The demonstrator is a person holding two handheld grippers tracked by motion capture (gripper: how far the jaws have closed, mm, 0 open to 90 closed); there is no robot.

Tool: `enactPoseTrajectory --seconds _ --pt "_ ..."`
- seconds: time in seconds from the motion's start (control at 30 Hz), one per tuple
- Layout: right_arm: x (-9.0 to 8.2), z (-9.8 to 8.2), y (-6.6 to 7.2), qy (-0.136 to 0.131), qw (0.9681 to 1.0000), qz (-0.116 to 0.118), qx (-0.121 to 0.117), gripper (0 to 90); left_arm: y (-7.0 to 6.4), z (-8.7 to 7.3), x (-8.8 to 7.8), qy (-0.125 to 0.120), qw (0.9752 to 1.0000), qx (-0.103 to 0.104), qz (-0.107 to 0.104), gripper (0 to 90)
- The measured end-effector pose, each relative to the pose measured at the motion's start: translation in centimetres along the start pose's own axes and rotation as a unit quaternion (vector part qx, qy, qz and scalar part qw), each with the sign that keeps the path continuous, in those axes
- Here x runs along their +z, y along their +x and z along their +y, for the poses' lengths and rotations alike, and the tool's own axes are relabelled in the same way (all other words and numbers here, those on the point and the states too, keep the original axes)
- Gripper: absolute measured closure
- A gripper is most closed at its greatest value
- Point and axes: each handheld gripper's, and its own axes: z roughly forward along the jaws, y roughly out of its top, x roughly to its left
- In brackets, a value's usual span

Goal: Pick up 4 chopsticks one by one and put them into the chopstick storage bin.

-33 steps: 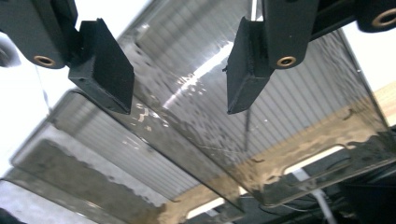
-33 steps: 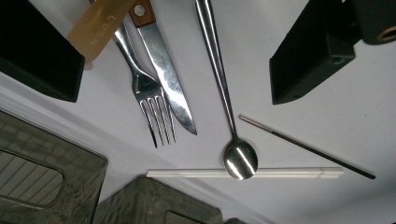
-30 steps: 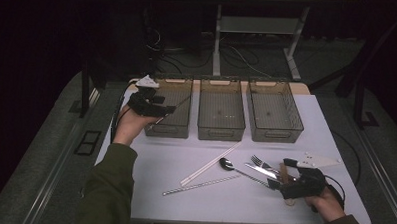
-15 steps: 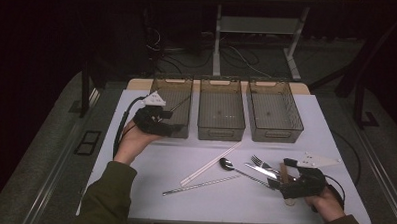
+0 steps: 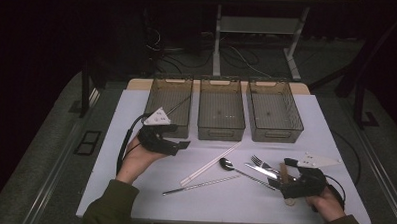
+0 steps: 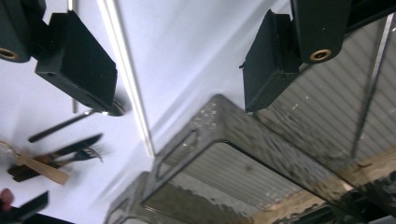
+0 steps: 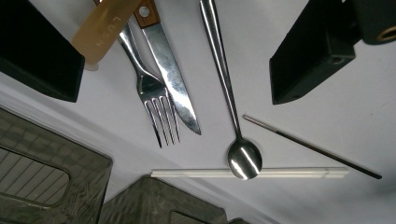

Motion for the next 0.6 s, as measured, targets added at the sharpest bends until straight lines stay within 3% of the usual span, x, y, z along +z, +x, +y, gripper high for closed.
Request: enactPoseTrajectory --seconds 0.2,0.6 --pt "0.0 0.0 0.0 0.000 1.0000 -0.001 0.000 3.2 -1.7 -1.3 0.0 -0.005 0.9999 0.009 -0.009 25.4" --pt "-0.1 0.1 0.1 -0.002 1.0000 0.000 -0.003 3.2 -3.8 -4.4 0.1 0.005 0.9996 0.009 -0.025 32.8"
